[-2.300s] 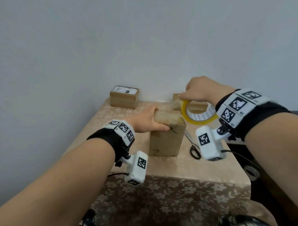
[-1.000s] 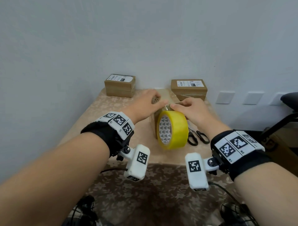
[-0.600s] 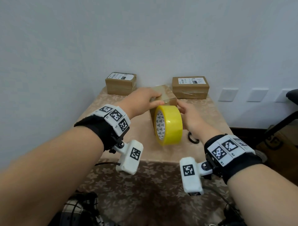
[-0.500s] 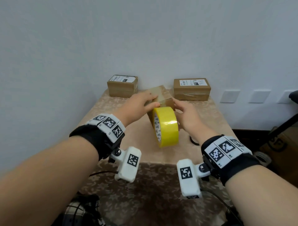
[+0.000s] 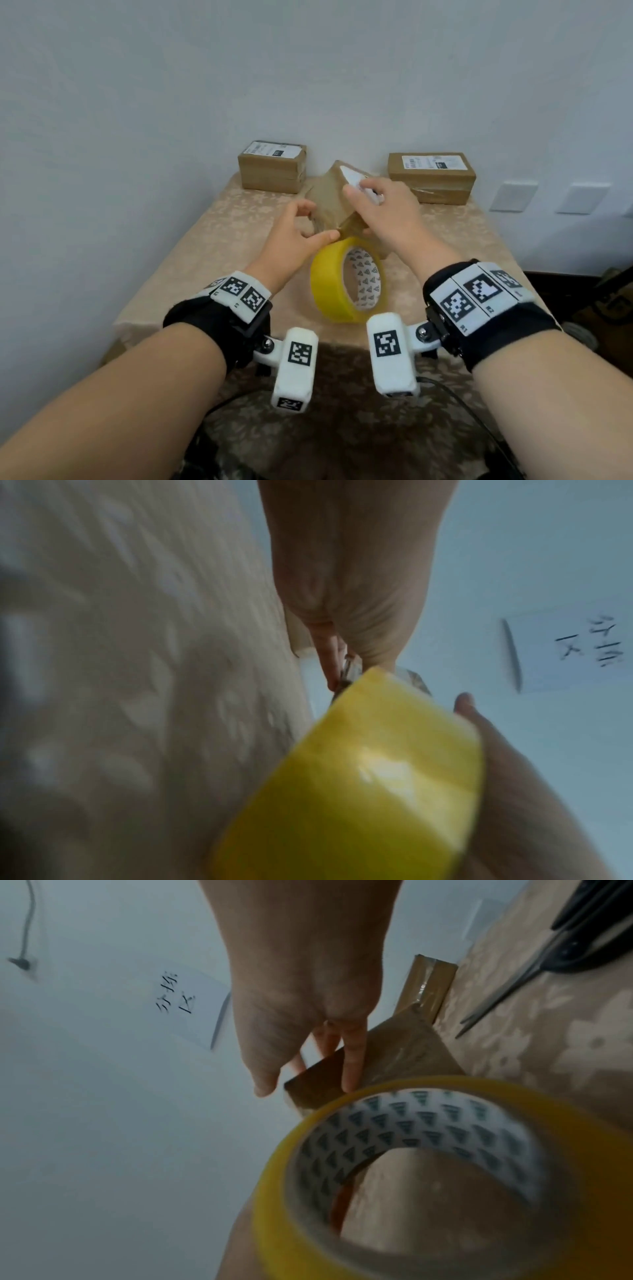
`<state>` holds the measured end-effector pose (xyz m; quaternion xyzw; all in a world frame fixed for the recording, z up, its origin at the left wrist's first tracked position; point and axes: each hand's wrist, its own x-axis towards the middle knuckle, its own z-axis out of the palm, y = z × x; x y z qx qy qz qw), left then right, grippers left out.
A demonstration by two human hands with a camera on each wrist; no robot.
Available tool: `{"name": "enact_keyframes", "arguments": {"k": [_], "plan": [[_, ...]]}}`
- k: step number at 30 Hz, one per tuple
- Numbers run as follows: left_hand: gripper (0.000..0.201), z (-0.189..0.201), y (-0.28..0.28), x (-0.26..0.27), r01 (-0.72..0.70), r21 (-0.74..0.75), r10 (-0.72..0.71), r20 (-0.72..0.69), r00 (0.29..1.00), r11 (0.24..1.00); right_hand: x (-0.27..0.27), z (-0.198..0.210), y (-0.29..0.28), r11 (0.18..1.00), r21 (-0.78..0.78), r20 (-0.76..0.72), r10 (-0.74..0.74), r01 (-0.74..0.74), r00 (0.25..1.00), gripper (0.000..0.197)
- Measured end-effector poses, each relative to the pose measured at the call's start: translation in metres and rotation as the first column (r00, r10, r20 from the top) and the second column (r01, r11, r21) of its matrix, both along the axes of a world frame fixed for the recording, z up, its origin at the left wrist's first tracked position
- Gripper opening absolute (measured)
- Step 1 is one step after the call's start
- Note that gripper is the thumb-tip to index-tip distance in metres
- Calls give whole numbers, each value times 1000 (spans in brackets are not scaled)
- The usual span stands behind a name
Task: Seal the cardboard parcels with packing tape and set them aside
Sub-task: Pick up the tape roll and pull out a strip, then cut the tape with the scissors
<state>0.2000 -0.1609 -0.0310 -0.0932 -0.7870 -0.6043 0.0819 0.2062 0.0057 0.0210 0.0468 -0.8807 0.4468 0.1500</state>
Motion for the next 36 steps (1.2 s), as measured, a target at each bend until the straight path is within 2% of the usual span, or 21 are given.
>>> {"name": "enact_keyframes", "arguments": {"k": [4,6,8,10,11,13,15,16,17,18,19,20,21,22,24,27,29,31,33,34,36], "plan": [[23,17,24,6,43,118,-39,-37,999,992,1,10,12,939,-315,144,-96,138,985,52],[11,26,33,10,55,92,-46,-105,993,994,3,8,17,851,-503,197,-59,152,979,35],[21,32,42,9,74,33,-69,-126,990,997,11,6,19,735,-656,245,-7,171,969,4],[32,37,49,12,95,-98,-105,-104,989,991,15,2,26,668,-717,280,14,199,960,3],[40,35,51,13,101,-191,-120,-89,989,976,16,1,30,680,-706,289,21,198,957,8],[59,30,55,14,109,-365,-132,-39,990,925,16,-2,38,758,-619,334,21,203,942,24],[72,28,55,15,95,-449,-89,36,995,889,17,-1,45,870,-439,395,-38,225,918,21],[77,28,55,15,97,-450,-76,65,995,887,19,-1,48,932,-289,409,-84,217,909,16],[79,28,53,15,104,-432,-73,87,993,896,23,-1,53,981,-51,415,-148,186,897,9],[81,29,52,15,110,-403,-77,97,992,909,28,-2,58,968,222,428,-208,121,879,5],[80,30,52,16,111,-379,-81,95,992,919,33,-3,63,892,453,463,-250,16,850,6],[79,30,52,17,112,-364,-84,92,992,925,37,-6,66,794,600,515,-293,-95,805,12],[77,32,52,19,109,-355,-84,86,993,928,43,-6,67,712,675,567,-330,-196,755,14],[75,32,52,20,100,-347,-77,81,994,932,45,-9,69,665,703,590,-348,-252,729,23],[70,31,52,20,71,-314,-55,58,997,947,45,-13,70,630,728,572,-343,-270,745,52],[70,30,52,19,-1,-262,1,1,1000,965,46,-15,70,598,775,498,-381,-204,779,58],[73,29,52,18,-91,-223,87,-27,996,971,46,-18,75,667,740,467,-414,-89,781,48],[78,28,51,14,-182,-196,182,-23,983,963,43,-19,84,805,589,452,-397,67,799,40],[84,28,48,9,-228,-157,236,29,971,961,40,-15,90,921,320,405,-345,222,847,46],[85,29,46,8,-233,-133,243,64,968,963,40,-11,91,950,148,355,-312,276,882,53],[80,32,43,7,-217,-92,225,95,970,972,43,-2,88,963,-131,258,-197,237,946,63]]}}
